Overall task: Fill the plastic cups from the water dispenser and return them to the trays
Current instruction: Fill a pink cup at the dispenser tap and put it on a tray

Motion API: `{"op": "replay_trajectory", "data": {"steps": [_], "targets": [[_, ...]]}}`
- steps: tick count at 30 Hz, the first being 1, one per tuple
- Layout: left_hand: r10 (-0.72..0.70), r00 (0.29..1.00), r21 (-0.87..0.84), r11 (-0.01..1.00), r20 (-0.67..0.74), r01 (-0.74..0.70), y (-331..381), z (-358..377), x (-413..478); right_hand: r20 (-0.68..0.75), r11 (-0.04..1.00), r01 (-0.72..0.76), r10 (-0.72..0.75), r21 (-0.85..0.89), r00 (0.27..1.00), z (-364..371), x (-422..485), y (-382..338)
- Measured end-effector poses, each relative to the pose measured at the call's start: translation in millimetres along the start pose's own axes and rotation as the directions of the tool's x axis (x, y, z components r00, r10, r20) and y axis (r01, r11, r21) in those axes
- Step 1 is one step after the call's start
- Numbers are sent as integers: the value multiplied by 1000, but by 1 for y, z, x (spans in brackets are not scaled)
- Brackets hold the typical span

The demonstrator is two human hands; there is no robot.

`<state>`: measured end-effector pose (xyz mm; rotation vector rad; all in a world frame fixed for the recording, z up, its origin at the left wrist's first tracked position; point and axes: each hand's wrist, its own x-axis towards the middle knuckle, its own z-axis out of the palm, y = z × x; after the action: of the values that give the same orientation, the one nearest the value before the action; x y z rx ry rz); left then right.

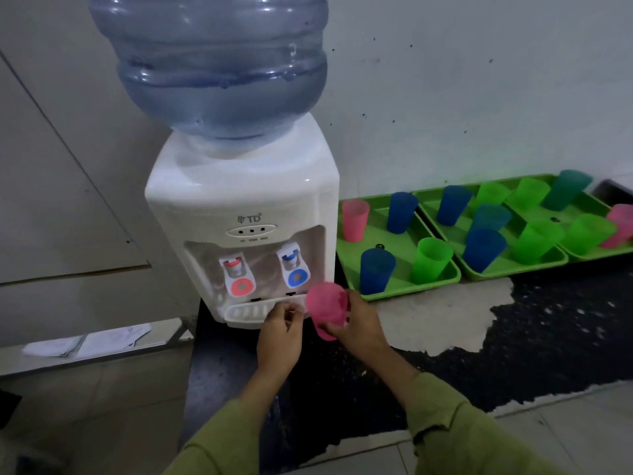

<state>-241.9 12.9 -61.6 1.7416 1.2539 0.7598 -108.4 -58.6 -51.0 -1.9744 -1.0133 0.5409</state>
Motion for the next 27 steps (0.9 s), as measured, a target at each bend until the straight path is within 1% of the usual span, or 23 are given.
{"op": "replay_trajectory", "data": {"steps": [3, 5, 7, 9, 11, 15, 20, 24, 27], "targets": [[20, 998, 7, 1000, 63, -20, -1, 17, -4, -51, 1000, -14, 15, 14, 999, -22, 2, 7], [44, 989, 3, 999, 142, -45, 3, 31, -5, -109, 1000, 6, -5, 11, 994, -40, 7, 9], [70, 961, 14, 997, 267, -76, 9, 46, -2, -166, 999, 52, -51, -2, 985, -59, 15, 10], [87, 918, 36, 993, 386, -109, 18, 60, 3, -205, 995, 99, -95, 9, 974, -77, 25, 8], [102, 893, 90, 984, 439, -157, 26, 79, 11, -234, 990, 135, -122, 38, 964, -96, 40, 5], [69, 900, 265, 944, 429, -199, 35, 104, 19, -261, 981, 174, -145, 90, 954, -127, 77, 2], [33, 911, 412, 885, 411, -218, 34, 129, 24, -278, 976, 197, -164, 93, 947, -152, 127, 10], [28, 938, 436, 881, 345, -186, 32, 138, 24, -263, 983, 172, -150, 64, 953, -160, 162, 27], [39, 950, 419, 892, 309, -173, 30, 145, 23, -173, 988, 147, -137, 47, 975, -161, 189, 44]]}}
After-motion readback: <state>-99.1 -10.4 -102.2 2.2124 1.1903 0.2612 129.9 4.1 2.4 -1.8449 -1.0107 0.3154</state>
